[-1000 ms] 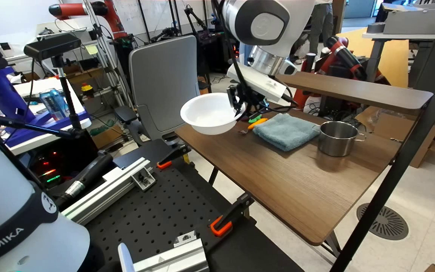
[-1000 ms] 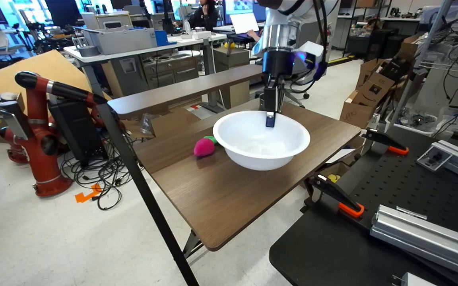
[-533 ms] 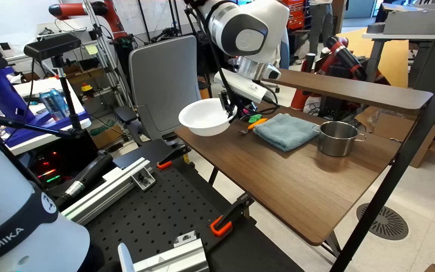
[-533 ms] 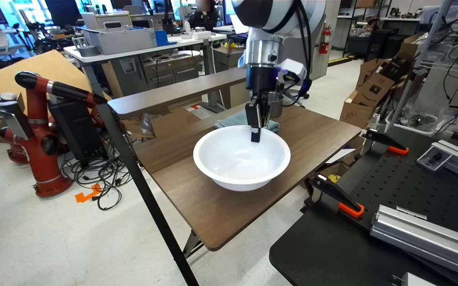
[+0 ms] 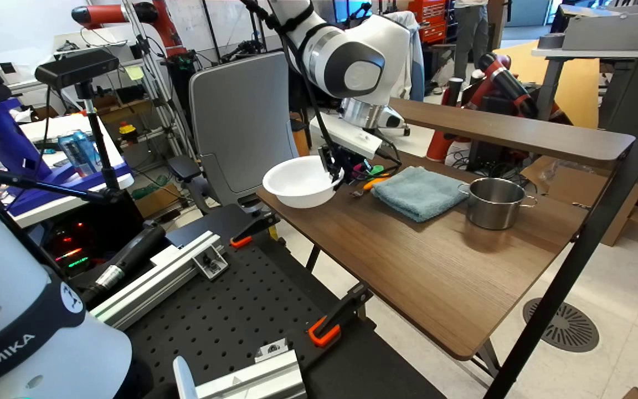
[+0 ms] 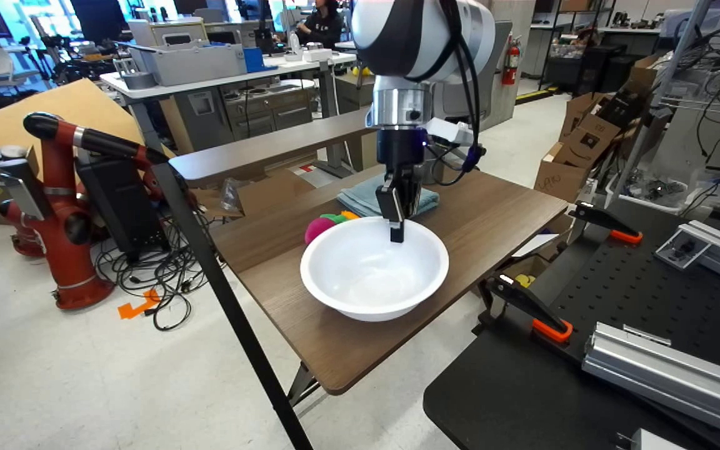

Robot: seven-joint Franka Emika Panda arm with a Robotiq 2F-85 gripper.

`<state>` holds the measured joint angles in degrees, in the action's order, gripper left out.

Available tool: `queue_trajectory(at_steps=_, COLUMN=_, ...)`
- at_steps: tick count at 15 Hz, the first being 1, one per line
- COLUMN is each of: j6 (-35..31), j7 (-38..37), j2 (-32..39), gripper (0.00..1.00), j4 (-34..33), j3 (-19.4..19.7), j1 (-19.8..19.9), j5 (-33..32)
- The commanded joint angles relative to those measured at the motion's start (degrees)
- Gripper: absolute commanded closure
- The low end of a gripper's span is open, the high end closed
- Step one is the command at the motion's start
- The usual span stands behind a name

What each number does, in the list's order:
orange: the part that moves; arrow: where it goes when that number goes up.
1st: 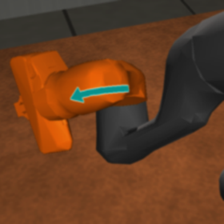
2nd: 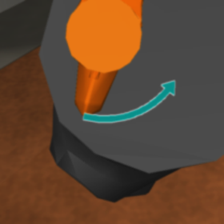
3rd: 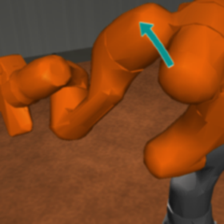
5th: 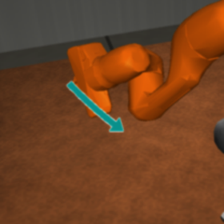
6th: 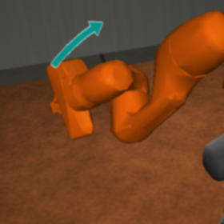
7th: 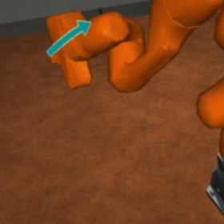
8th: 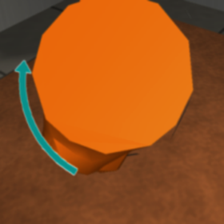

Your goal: Move the basin to the left

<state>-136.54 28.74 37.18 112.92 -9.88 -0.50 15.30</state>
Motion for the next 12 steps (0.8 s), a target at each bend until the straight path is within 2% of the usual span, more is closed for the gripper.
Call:
queue_trajectory(at_steps=1, j6=-0.3, j7=-4.0, j2=1.1, gripper=0.58, j4=-1.3, j3=-0.3, j1=-0.2, j5=-3.4)
queue_trajectory(at_steps=9, j6=0.0, j7=-5.3, j2=-0.6, gripper=0.02, j4=0.0, j3=-1.1, j1=0.9, j5=-3.5)
queue_trajectory(at_steps=12, j6=-0.1, j7=-4.4, j2=-3.2, gripper=0.00, j4=1.8, j3=-1.7, j1=2.1, j5=-2.6)
